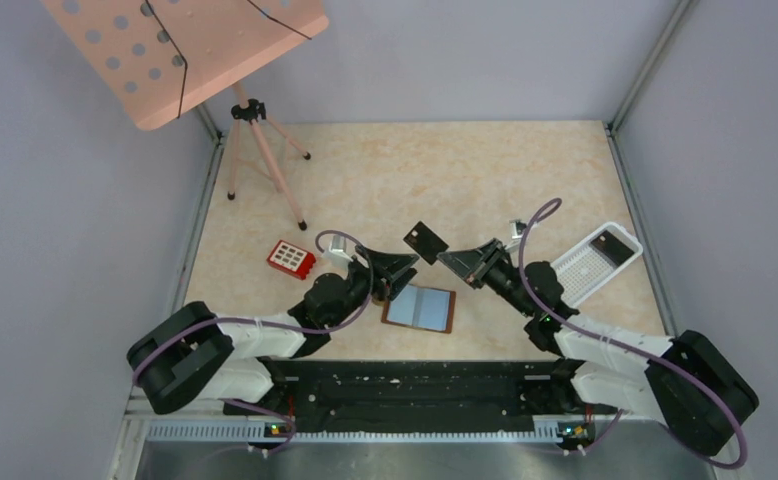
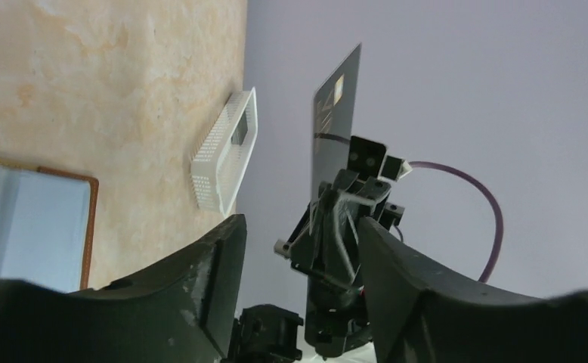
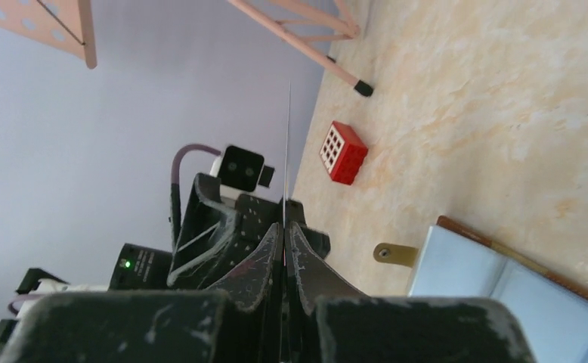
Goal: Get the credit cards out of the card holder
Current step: Place the credit card in the storage box.
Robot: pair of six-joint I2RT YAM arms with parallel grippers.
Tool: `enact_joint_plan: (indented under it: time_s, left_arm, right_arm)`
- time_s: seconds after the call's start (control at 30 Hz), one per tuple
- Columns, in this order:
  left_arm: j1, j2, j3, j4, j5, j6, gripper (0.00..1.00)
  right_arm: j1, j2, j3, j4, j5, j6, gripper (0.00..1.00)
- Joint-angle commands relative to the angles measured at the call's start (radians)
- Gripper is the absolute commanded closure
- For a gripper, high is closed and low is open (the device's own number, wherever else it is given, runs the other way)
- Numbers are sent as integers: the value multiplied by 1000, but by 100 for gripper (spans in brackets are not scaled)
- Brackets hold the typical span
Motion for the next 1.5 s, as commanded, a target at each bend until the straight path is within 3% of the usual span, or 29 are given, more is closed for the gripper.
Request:
enact_joint_plan:
  time_s: [0.0, 0.17, 0.2, 0.23, 0.53, 0.7, 0.83, 0.97, 1.07, 1.3, 1.47]
  left_arm:
    - [-2, -49, 65, -128, 97, 62, 32]
    - [-2, -109, 187, -436, 183, 215, 17]
    - [-2, -119, 213, -504, 189, 245, 4]
    - [-2, -126, 243, -572, 198, 282, 1]
    - [-2, -154, 378, -942, 231, 556, 1]
    - [1, -236, 437, -1144, 101, 721, 1]
    - [4, -330, 468, -1240, -24, 857, 1]
    - [6, -392, 499, -1316, -129, 970, 1]
    - [5, -404, 518, -1382, -182, 997, 1]
    - [5, -378, 522, -1402, -154, 969, 3]
    - [5, -336, 524, -1394, -126, 915, 5]
  right_arm:
    - [-74, -104, 115, -197, -19, -120, 100]
    - [-241, -194, 228, -533, -104, -237, 100]
    - [-291, -204, 256, -605, -144, -268, 100]
    - [-336, -211, 291, -674, -170, -305, 100]
    - [-740, -66, 641, -1253, -325, -702, 100]
    - [-1011, 9, 742, -1412, -459, -801, 100]
    - [-1154, 50, 800, -1512, -421, -842, 100]
    - [-1202, 115, 868, -1613, -267, -887, 100]
    - [-1269, 139, 876, -1634, -263, -907, 100]
    - [-1331, 267, 986, -1752, -304, -997, 100]
    - [-1331, 312, 1053, -1803, -221, -1047, 100]
